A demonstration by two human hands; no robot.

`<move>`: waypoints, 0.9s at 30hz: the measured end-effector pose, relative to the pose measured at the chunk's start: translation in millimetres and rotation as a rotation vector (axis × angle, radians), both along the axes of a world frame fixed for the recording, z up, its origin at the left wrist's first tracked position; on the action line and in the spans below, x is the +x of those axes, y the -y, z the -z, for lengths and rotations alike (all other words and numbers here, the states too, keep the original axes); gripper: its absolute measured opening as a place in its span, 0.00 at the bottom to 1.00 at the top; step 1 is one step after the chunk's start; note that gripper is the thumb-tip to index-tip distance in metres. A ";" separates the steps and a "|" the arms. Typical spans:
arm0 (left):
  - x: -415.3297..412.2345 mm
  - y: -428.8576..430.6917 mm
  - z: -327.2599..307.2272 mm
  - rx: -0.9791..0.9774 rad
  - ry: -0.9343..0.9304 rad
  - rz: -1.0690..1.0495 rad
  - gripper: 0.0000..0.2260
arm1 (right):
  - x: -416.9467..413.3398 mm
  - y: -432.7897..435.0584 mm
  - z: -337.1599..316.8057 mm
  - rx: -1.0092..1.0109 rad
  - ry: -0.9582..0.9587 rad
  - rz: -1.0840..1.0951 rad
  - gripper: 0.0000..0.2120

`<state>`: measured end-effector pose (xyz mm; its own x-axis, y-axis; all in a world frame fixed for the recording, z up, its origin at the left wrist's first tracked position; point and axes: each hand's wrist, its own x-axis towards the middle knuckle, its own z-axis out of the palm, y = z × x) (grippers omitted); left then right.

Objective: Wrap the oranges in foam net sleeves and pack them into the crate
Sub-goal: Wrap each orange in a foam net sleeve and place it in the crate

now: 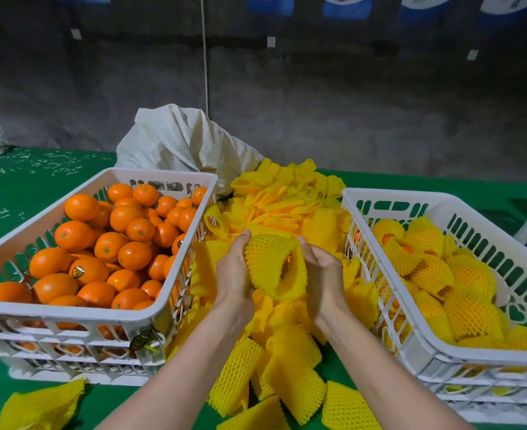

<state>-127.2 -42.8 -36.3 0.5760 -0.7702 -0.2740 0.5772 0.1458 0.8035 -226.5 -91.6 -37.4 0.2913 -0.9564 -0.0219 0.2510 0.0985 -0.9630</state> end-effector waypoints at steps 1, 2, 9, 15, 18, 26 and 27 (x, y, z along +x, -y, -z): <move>-0.3 -0.3 -0.1 0.010 0.029 0.006 0.07 | -1.6 3.3 -2.4 0.113 0.033 -0.014 0.19; -1.3 -0.2 0.4 0.019 0.052 0.014 0.07 | -2.6 8.1 -5.1 0.242 0.054 -0.017 0.16; -15.5 1.9 -6.2 0.011 -0.093 0.052 0.07 | 6.2 7.3 -16.5 0.263 -0.052 0.011 0.23; -9.4 4.5 -9.8 0.133 0.025 -0.002 0.10 | 3.6 2.5 -10.1 0.065 -0.029 0.010 0.17; -7.2 5.9 -7.2 0.163 0.254 -0.056 0.14 | 5.9 5.9 -6.9 0.093 -0.002 -0.028 0.09; -10.6 4.9 -4.8 0.089 0.280 -0.104 0.20 | 8.6 1.4 13.0 0.449 0.226 -0.201 0.19; -9.7 5.2 -3.7 0.097 0.256 -0.098 0.19 | 9.0 2.1 13.3 0.466 0.213 -0.210 0.18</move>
